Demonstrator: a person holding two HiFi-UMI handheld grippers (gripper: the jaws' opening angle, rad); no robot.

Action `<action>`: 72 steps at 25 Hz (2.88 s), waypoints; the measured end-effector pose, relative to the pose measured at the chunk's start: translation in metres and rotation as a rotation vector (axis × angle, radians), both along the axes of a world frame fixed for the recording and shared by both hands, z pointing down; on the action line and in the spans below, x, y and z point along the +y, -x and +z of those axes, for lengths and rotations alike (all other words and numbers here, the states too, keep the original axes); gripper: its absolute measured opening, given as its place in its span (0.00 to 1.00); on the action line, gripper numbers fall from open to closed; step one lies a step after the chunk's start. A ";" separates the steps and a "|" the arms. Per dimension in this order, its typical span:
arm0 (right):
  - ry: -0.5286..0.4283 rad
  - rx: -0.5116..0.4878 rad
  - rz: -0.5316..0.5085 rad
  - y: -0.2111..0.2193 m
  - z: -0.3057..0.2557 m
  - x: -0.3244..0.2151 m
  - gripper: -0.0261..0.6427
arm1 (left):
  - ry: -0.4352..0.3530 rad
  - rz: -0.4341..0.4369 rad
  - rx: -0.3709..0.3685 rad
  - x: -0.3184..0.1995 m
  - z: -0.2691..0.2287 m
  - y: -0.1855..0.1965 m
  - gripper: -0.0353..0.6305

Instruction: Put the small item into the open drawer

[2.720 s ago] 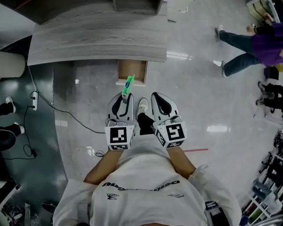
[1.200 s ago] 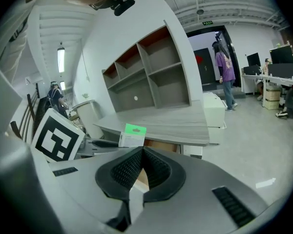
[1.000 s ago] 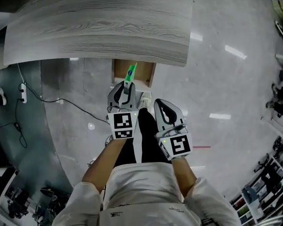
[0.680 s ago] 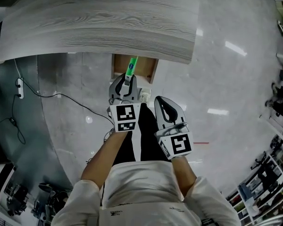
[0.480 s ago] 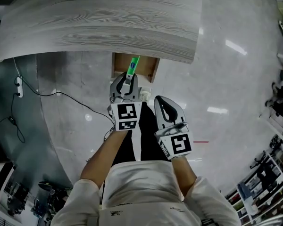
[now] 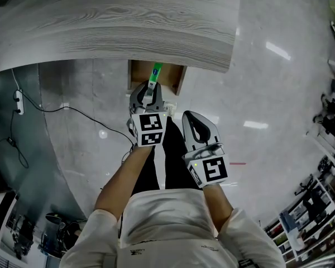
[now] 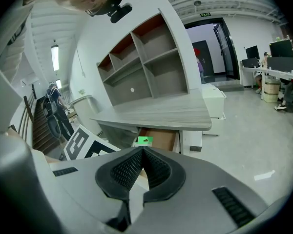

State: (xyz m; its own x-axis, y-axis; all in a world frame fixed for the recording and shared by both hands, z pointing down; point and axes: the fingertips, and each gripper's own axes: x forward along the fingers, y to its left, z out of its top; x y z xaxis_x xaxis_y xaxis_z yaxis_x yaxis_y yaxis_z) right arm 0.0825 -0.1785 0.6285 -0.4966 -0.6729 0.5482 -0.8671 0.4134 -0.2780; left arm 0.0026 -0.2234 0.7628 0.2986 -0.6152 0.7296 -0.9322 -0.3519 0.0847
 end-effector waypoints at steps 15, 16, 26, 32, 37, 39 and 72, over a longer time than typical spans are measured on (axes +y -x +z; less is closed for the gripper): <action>0.047 -0.043 0.025 -0.012 0.012 0.003 0.08 | 0.087 -0.022 -0.042 -0.003 0.030 -0.005 0.21; 0.048 -0.046 0.029 -0.013 0.011 0.003 0.08 | 0.091 -0.025 -0.043 -0.003 0.031 -0.005 0.21; 0.063 -0.051 0.040 -0.015 0.014 0.002 0.08 | 0.093 -0.031 -0.040 -0.008 0.035 -0.005 0.21; 0.062 -0.052 0.039 -0.014 0.014 0.001 0.08 | 0.087 -0.030 -0.036 -0.012 0.033 -0.006 0.24; 0.067 -0.050 0.033 -0.011 0.012 0.007 0.08 | 0.082 -0.020 -0.031 -0.009 0.026 -0.009 0.24; 0.064 -0.051 0.032 -0.009 0.010 0.008 0.08 | 0.077 -0.012 -0.031 -0.009 0.022 -0.009 0.24; -0.204 -0.006 0.078 0.016 -0.217 0.061 0.08 | -0.214 0.031 0.132 0.058 -0.283 0.015 0.08</action>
